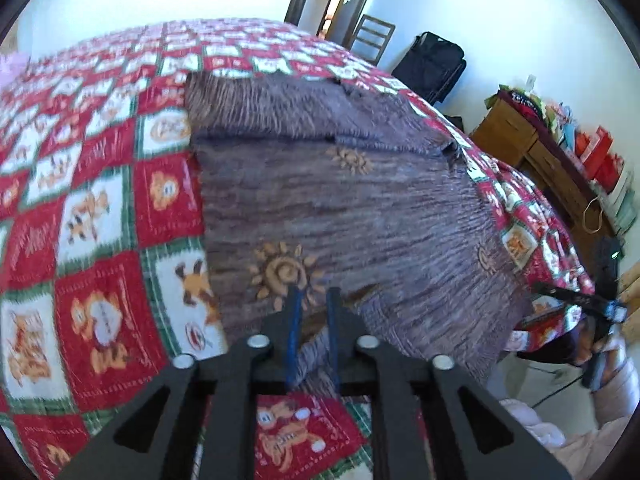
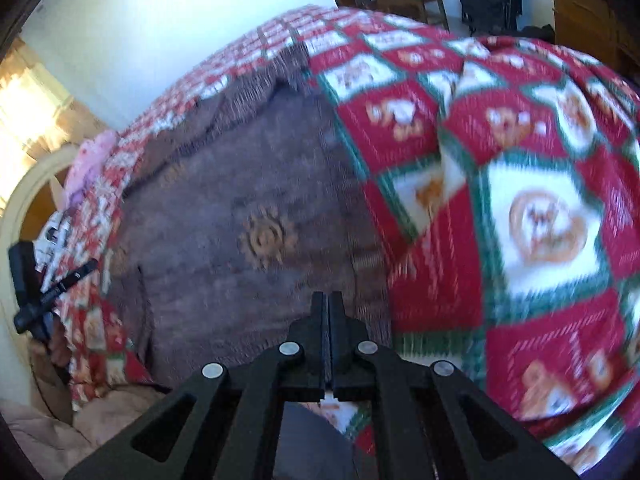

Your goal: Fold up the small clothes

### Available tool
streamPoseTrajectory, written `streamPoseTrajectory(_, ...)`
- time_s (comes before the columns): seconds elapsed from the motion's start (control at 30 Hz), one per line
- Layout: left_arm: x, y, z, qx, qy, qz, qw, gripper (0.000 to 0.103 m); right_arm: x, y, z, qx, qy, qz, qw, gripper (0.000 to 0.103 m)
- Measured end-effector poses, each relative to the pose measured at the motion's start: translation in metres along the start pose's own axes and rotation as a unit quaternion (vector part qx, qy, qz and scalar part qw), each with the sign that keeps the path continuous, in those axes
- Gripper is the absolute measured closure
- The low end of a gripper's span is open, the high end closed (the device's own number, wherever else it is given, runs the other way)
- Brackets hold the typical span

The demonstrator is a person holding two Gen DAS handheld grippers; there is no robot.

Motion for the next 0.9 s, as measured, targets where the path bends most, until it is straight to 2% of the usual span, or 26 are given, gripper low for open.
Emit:
streamPoseTrajectory(0.03,0.002,0.001,-0.003,0.001,0.006,-0.006,1.0000,0.066,0.000,-0.003,-0.001,-0.003,-0.007,0.010,1.000,0.100)
streamPoseTrajectory(0.07,0.002,0.003,-0.005,0.000,0.006,-0.009,0.9999,0.048,0.002,-0.005,0.000,-0.007,-0.021,0.031,0.999,0.099)
streamPoseTrajectory(0.1,0.001,0.004,-0.006,-0.001,0.001,-0.011,0.9999,0.040,0.003,-0.004,0.001,-0.013,-0.032,0.047,0.998,0.086)
streamPoseTrajectory(0.13,-0.001,0.007,-0.008,-0.005,-0.010,-0.012,0.9999,0.030,0.006,-0.004,0.004,-0.024,-0.044,0.068,0.996,0.071)
streamPoseTrajectory(0.17,-0.004,0.009,-0.010,-0.010,-0.023,-0.012,0.9996,0.026,0.009,-0.002,0.007,-0.036,-0.055,0.088,0.994,0.032)
streamPoseTrajectory(0.2,-0.007,0.010,-0.010,-0.013,-0.038,-0.011,0.9991,0.025,0.012,0.001,0.011,-0.051,-0.065,0.112,0.990,0.019)
streamPoseTrajectory(0.27,-0.013,0.008,-0.012,-0.015,-0.079,0.005,0.9968,0.025,0.020,0.005,0.016,-0.062,-0.067,0.134,0.987,0.019)
streamPoseTrajectory(0.33,-0.022,0.004,-0.012,-0.016,-0.130,0.016,0.9913,0.028,0.024,0.007,0.019,-0.065,-0.045,0.103,0.992,0.019)
streamPoseTrajectory(0.37,-0.028,0.002,-0.013,-0.015,-0.153,0.009,0.9880,0.029,0.026,0.008,0.019,-0.063,-0.030,0.085,0.994,0.024)
streamPoseTrajectory(0.4,-0.037,0.000,-0.015,-0.013,-0.181,0.000,0.9835,0.029,0.027,0.007,0.017,-0.058,-0.015,0.070,0.996,0.033)
streamPoseTrajectory(0.43,-0.049,-0.006,-0.017,-0.008,-0.218,-0.004,0.9759,0.029,0.026,0.006,0.016,-0.055,-0.011,0.067,0.996,0.035)
streamPoseTrajectory(0.53,-0.063,-0.023,-0.024,0.008,-0.283,-0.004,0.9592,0.029,0.023,0.006,0.008,-0.053,-0.019,0.066,0.996,0.036)
streamPoseTrajectory(0.6,-0.058,-0.044,-0.030,0.045,-0.297,0.011,0.9538,0.029,0.022,0.008,0.005,-0.058,-0.015,0.056,0.997,0.036)
streamPoseTrajectory(0.63,-0.052,-0.055,-0.033,0.067,-0.292,0.019,0.9539,0.035,0.020,0.009,0.004,-0.061,-0.011,0.049,0.997,0.036)
streamPoseTrajectory(0.7,-0.051,-0.054,-0.033,0.058,-0.287,0.018,0.9559,0.037,0.018,0.013,0.003,-0.063,-0.006,0.040,0.997,0.036)
streamPoseTrajectory(0.73,-0.054,-0.051,-0.036,0.061,-0.285,0.003,0.9566,0.050,0.016,0.015,0.003,-0.065,-0.004,0.036,0.997,0.036)
streamPoseTrajectory(0.77,-0.056,-0.049,-0.040,0.067,-0.285,-0.007,0.9561,0.070,0.014,0.018,0.003,-0.066,-0.003,0.033,0.997,0.036)
streamPoseTrajectory(0.8,-0.057,-0.047,-0.043,0.070,-0.288,-0.007,0.9551,0.079,0.012,0.020,0.003,-0.067,-0.004,0.030,0.997,0.036)
streamPoseTrajectory(0.83,-0.056,-0.046,-0.045,0.062,-0.293,0.009,0.9541,0.087,0.010,0.022,0.003,-0.068,-0.006,0.028,0.997,0.036)
streamPoseTrajectory(0.9,-0.055,-0.044,-0.047,0.054,-0.286,0.003,0.9568,0.089,0.006,0.023,0.004,-0.070,-0.009,0.025,0.997,0.036)
Point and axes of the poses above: each gripper's, at about its wrist camera, not at the fingertips, and y roughly against the way its jaws point, x to its left, z to its top, the point moved 7 cm from there along -y, roughly the way its jaws point
